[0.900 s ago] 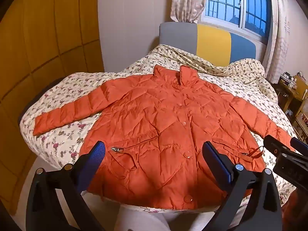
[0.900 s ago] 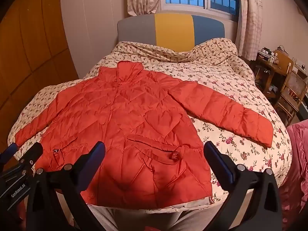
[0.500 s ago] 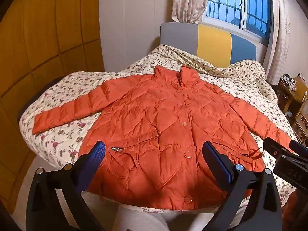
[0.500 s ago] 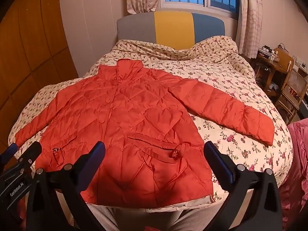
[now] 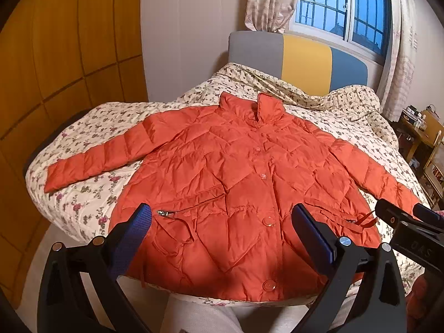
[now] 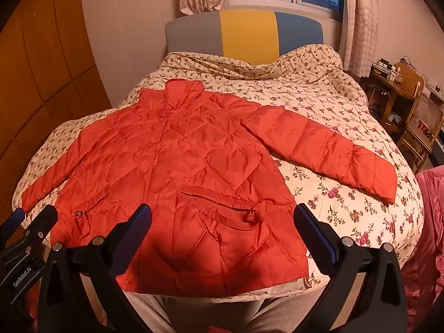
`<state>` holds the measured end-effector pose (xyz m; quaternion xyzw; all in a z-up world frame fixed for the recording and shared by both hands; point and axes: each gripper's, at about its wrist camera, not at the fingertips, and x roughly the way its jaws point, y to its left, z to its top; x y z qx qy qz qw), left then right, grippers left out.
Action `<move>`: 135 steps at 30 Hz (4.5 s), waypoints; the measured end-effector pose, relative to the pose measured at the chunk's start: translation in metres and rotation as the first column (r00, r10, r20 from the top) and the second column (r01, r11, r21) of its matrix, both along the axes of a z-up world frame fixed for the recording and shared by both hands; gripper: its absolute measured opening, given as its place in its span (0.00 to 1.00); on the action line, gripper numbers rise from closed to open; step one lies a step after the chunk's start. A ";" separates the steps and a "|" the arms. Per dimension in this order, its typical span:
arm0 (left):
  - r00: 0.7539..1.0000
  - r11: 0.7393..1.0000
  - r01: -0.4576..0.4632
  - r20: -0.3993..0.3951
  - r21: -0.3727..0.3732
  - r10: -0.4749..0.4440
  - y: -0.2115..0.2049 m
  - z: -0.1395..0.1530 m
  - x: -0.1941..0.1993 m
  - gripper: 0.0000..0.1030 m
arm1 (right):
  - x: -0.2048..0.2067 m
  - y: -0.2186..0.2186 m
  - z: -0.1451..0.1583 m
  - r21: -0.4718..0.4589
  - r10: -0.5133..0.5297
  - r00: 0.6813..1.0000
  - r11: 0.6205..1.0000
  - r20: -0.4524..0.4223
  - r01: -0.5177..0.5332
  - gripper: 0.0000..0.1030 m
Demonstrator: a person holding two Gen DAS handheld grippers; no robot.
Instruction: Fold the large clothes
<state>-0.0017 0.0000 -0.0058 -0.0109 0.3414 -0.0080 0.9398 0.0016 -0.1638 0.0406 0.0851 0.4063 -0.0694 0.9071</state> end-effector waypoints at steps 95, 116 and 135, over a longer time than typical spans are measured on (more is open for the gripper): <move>0.986 0.991 -0.114 -0.111 0.066 0.121 0.082 -0.146 0.198 0.97 | 0.039 -0.316 -0.144 0.508 -0.804 0.590 0.478 -0.073 0.716 0.80; 0.984 0.990 -0.115 -0.125 0.087 0.125 0.079 -0.153 0.202 0.97 | 0.156 -0.205 -0.056 -0.023 -0.422 0.849 0.892 0.318 0.451 0.10; 0.983 0.986 -0.120 -0.124 0.112 0.134 0.076 -0.153 0.203 0.97 | 0.245 0.007 -0.098 -0.331 0.290 0.929 0.921 0.232 -0.205 0.07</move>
